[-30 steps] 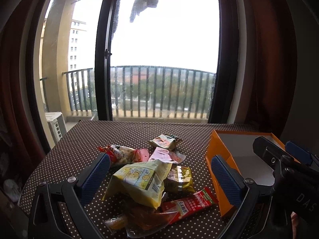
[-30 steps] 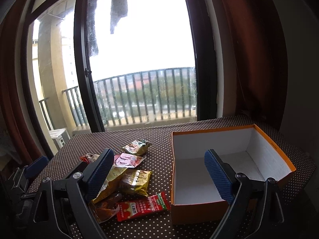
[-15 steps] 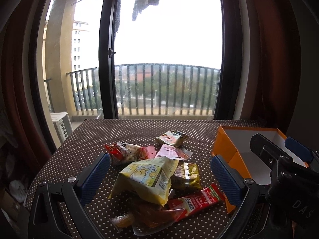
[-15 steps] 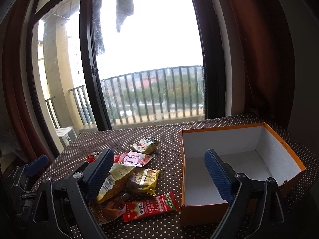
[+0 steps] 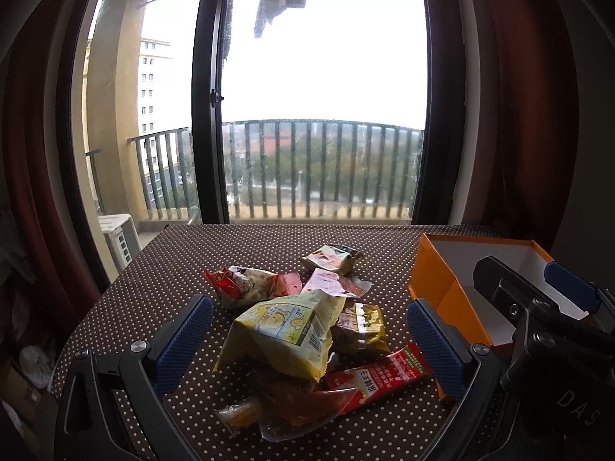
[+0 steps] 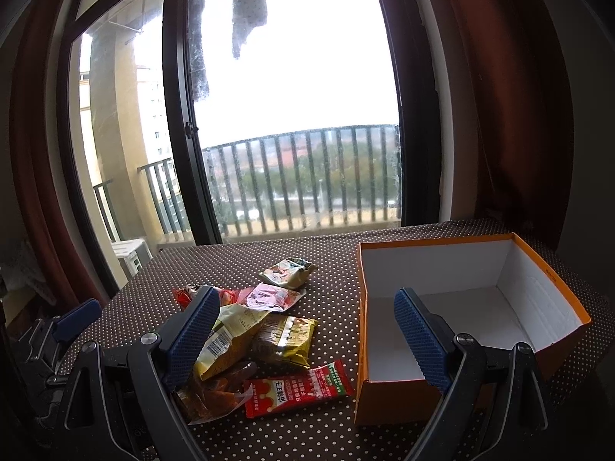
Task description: Organize snacks
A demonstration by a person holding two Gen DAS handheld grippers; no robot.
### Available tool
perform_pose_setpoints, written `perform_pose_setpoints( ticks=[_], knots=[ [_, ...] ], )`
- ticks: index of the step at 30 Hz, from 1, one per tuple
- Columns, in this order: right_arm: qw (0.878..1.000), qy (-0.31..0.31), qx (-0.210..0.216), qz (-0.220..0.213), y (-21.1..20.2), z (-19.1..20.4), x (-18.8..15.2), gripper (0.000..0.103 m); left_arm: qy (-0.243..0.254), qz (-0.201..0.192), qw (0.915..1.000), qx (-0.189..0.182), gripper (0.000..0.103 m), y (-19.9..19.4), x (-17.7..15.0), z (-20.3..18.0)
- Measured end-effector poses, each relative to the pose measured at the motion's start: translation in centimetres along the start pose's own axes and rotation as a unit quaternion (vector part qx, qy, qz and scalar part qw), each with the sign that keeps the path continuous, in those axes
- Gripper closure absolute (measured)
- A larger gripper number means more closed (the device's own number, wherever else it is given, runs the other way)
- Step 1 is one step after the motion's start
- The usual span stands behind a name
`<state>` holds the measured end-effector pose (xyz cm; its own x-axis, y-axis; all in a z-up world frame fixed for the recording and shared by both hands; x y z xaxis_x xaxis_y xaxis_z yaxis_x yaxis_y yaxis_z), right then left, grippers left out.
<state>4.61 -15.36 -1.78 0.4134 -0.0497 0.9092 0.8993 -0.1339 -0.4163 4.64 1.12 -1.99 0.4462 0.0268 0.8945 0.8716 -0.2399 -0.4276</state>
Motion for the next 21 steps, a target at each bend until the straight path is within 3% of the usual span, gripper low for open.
perform_pose_setpoints(
  ticks=[21],
  knots=[
    [1.0,0.007,0.004,-0.002,-0.53,-0.77,-0.47,0.009,0.015,-0.002,0.9999,0.005,0.002,-0.58,-0.31,-1.0]
  ],
)
Point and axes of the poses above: each gripper's, at about its wrist camera, not at the fingertips, and y roughly the way its jaws point, z to its left, x to its top, the point moved 3 cm from there along y, roughly the way its jaws point, and after that the axes turned 13 degrees about -x, right-handed, at the moved point
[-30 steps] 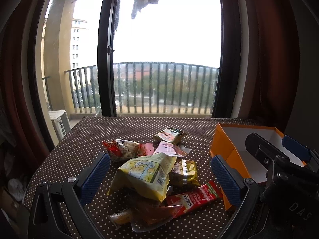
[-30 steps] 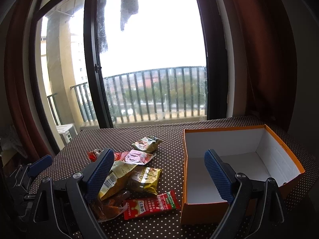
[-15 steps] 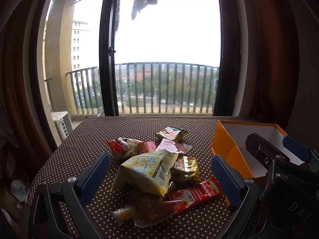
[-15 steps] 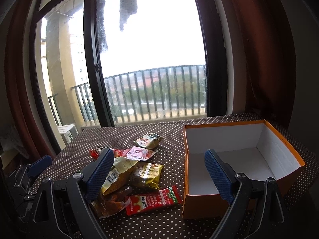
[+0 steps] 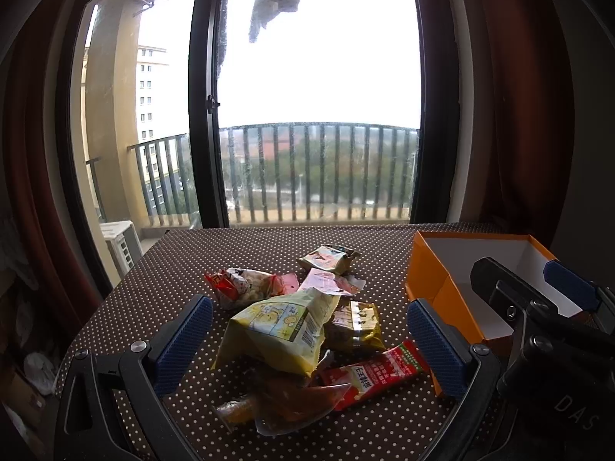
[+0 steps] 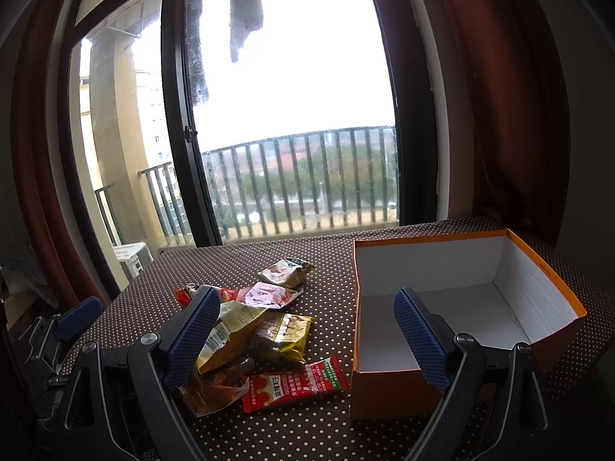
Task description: Organize snacks
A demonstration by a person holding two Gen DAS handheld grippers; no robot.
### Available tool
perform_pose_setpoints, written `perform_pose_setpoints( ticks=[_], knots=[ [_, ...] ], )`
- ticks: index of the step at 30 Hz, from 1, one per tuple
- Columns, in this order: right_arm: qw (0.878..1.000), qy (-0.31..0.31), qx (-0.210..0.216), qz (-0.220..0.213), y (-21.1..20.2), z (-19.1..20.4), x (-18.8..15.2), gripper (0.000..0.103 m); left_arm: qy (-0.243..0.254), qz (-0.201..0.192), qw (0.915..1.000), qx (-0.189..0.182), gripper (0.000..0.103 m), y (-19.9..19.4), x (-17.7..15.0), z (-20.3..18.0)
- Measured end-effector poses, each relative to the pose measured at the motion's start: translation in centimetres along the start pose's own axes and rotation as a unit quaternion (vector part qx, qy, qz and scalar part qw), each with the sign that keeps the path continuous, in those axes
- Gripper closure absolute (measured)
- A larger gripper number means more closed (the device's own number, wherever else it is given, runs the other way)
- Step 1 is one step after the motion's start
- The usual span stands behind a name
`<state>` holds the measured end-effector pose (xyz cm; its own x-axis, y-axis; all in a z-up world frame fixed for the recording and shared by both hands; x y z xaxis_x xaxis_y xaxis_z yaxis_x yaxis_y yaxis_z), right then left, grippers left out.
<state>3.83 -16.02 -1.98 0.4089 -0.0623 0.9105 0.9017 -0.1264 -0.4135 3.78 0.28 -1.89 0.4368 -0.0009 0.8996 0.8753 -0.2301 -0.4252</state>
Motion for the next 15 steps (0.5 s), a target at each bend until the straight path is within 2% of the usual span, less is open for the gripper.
perform_pose_setpoints(
  ticks=[15],
  knots=[
    [1.0,-0.004,0.01,0.005,0.4,1.0,-1.2,0.009,0.004,0.004,1.0,0.004,0.002,0.0,-1.2,0.8]
  ],
)
Point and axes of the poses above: each gripper's, at about its wrist camera, not at the fingertips, and y roughly the way its jaws point, z to its left, x to its top, the point moved 3 cm from there along y, roughly the way its jaws point, and after that the axes turned 13 degrees about -x, right-handed, at the moved point
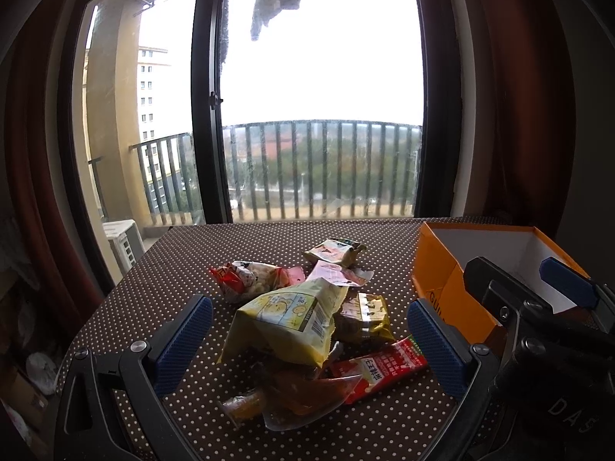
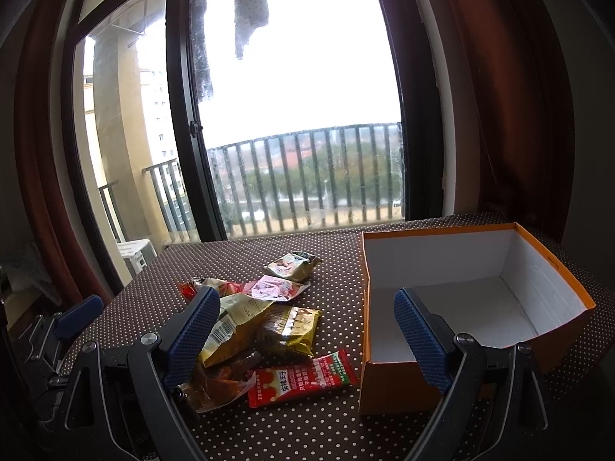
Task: Organize snacks
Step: 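Move both tools down toward the snack pile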
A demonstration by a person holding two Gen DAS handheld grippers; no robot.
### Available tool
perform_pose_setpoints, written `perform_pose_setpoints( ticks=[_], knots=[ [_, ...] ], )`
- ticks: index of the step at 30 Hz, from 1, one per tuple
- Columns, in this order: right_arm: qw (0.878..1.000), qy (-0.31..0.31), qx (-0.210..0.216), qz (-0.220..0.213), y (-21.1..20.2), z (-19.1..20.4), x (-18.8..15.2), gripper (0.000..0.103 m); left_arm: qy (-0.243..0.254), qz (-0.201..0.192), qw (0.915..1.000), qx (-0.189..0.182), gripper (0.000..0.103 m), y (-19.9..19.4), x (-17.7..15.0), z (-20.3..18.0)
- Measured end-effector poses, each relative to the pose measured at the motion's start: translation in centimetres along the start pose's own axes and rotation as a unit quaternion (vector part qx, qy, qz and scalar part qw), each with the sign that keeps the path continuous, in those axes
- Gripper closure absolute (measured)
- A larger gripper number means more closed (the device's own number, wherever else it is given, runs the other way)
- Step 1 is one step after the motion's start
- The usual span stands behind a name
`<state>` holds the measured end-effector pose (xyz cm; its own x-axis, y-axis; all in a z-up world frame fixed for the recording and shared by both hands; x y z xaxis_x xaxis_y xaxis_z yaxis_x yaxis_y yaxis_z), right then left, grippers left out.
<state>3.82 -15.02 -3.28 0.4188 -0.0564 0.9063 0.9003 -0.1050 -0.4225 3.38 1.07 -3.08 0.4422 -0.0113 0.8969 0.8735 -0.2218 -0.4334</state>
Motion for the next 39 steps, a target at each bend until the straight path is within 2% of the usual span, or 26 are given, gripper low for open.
perform_pose_setpoints(
  ticks=[12,27,32,39],
  knots=[
    [1.0,-0.011,0.013,0.016,1.7,2.2,-2.2,0.009,-0.014,0.016,0.9998,0.005,0.002,1.1,-2.4,1.8],
    [0.995,-0.037,0.019,0.09,5.8,5.5,-6.8,0.009,-0.02,0.093,0.9952,-0.026,0.002,4.9,-6.8,3.7],
    [0.992,-0.036,0.011,0.117,6.9,6.1,-7.9,0.009,-0.026,0.114,0.9922,-0.043,0.002,6.5,-7.7,4.3],
    [0.99,-0.025,-0.027,0.14,8.0,5.9,-8.9,0.009,-0.009,0.13,0.988,-0.083,0.003,8.4,-8.4,4.1]
  ],
)
Point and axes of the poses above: each gripper's, at about its wrist camera, not at the fingertips, and y roughly the way its jaws point, z to its left, x to its top, the point moved 3 cm from there along y, roughly the way its jaws point, and after that the axes turned 13 degrees about -x, right-handed, at the moved point
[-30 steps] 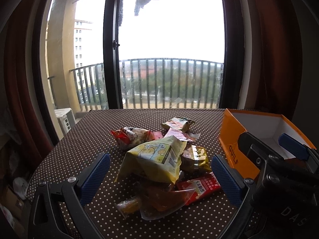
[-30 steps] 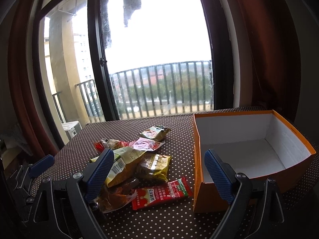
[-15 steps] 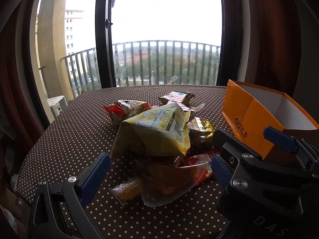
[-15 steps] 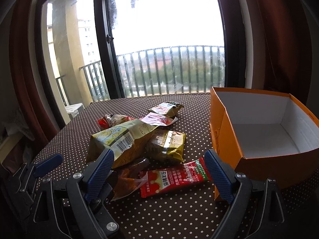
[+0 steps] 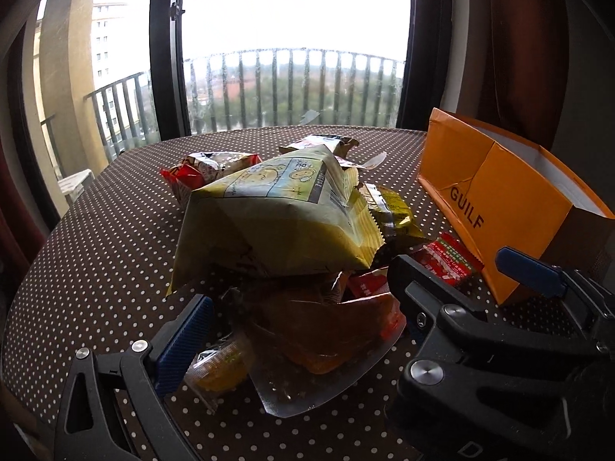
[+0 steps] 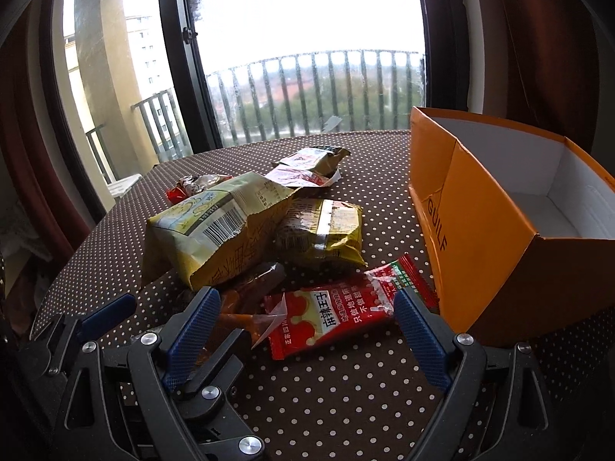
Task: Organize snacks
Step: 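Move both tools down toward the snack pile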
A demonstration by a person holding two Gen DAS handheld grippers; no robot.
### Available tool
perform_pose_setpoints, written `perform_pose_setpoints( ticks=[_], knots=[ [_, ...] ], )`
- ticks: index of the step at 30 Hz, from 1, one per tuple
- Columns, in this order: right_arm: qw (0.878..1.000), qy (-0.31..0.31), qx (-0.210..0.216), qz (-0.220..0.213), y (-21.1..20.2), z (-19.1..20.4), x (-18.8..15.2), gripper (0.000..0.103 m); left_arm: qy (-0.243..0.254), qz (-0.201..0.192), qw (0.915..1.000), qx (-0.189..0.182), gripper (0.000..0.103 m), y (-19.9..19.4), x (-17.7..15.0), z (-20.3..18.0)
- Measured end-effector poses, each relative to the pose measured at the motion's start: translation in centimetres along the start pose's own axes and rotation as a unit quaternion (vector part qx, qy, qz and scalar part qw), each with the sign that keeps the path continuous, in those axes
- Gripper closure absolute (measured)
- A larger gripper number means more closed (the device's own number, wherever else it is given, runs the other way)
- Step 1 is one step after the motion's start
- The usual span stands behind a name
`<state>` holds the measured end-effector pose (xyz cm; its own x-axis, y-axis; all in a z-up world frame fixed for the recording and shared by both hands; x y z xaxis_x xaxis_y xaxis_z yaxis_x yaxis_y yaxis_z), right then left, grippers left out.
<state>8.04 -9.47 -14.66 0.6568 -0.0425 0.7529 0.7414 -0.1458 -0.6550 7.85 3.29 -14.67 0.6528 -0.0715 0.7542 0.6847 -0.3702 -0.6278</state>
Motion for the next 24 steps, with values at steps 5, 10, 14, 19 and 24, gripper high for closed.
perform_pose_setpoints(
  ticks=[5,10,14,19,24],
  knots=[
    [0.999,0.024,-0.033,0.003,1.0,-0.5,-0.1,0.012,0.024,0.008,0.9994,-0.025,0.002,1.4,0.4,-0.2],
    [0.998,0.034,-0.051,0.029,2.5,-0.8,-0.2,0.013,0.038,0.028,0.9976,-0.051,0.002,3.4,0.6,-0.6],
    [0.995,0.048,-0.066,0.05,3.5,-1.5,-0.5,0.013,0.024,0.058,0.9961,-0.063,0.007,5.3,0.2,0.1],
    [0.994,0.057,-0.067,0.062,4.1,-1.5,-0.7,0.013,0.026,0.057,0.9952,-0.076,0.017,5.0,-0.1,0.0],
    [0.996,0.046,-0.05,0.064,4.0,-0.9,-1.1,0.013,0.026,0.044,0.9963,-0.069,0.025,4.1,-0.7,-0.4]
  ],
)
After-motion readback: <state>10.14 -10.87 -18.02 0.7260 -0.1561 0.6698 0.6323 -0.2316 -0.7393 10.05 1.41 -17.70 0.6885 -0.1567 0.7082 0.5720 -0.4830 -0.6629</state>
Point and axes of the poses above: each gripper's, at about its wrist camera, not at the fingertips, and y roughly the way its jaws point, z to its left, x to its top, the point moved 3 cm from there along y, roughly the way its jaws point, and after that the axes turned 13 degrees about -x, right-handed, at the moved point
